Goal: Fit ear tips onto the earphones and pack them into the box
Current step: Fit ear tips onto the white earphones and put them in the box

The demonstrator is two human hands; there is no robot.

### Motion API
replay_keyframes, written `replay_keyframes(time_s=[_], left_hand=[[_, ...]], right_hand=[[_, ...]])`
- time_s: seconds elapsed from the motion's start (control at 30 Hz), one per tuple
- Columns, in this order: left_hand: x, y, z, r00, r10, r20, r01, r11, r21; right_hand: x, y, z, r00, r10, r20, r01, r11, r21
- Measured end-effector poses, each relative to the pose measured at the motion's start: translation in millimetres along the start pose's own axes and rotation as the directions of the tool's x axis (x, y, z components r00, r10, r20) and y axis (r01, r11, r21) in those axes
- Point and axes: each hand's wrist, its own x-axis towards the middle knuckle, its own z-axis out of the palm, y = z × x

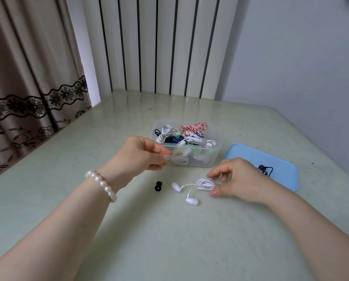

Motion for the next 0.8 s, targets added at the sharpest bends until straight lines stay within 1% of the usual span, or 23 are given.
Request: replay_keyframes(time_s=[0.07, 0.13, 0.2, 0.27, 0.33, 0.4, 0.47, 0.57, 0.67, 0.8], left_hand=[[2, -2, -2, 1.0, 0.016, -0.014, -0.013, 0.985, 0.172], [3, -5, -1, 0.998, 0.048, -0.035, -0.033, 0.936, 0.349], [3, -8, 1, 0.997, 0.073, -0.024, -0.054, 0.894, 0.446], [3, -9, 3, 0.996, 0.09, -0.009, -0.075, 0.874, 0.48], [3, -9, 3, 0.995, 0.102, -0.005, -0.087, 0.871, 0.484], [2, -10, 4, 0.994, 0.11, 0.003, -0.097, 0.867, 0.488], [1, -12, 6, 0.993, 0.115, 0.025, -0.112, 0.86, 0.497], [2, -13, 9, 0.989, 0.132, 0.062, -0.145, 0.85, 0.506], [2, -14, 11, 0.986, 0.148, 0.081, -0.168, 0.828, 0.535], [3, -17, 11, 0.983, 0.161, 0.093, -0.185, 0.821, 0.54]], right_hand=[[1, 0, 4, 1.0, -0.001, -0.014, 0.0, 0.998, -0.06], [0, -1, 5, 1.0, -0.004, -0.021, 0.003, 0.998, -0.069], [-1, -6, 0, 0.999, -0.006, -0.041, 0.006, 1.0, 0.007], [-2, -14, -10, 0.992, -0.011, -0.128, 0.033, 0.985, 0.17], [-3, -25, -26, 0.972, 0.0, -0.233, 0.084, 0.933, 0.35], [0, -36, -43, 0.955, 0.007, -0.296, 0.135, 0.881, 0.454], [8, -44, -59, 0.922, 0.031, -0.385, 0.165, 0.871, 0.463], [28, -48, -78, 0.841, 0.149, -0.52, 0.151, 0.858, 0.49], [49, -45, -79, 0.804, 0.24, -0.544, 0.071, 0.87, 0.489], [70, -40, -64, 0.797, 0.29, -0.53, -0.018, 0.888, 0.46]])
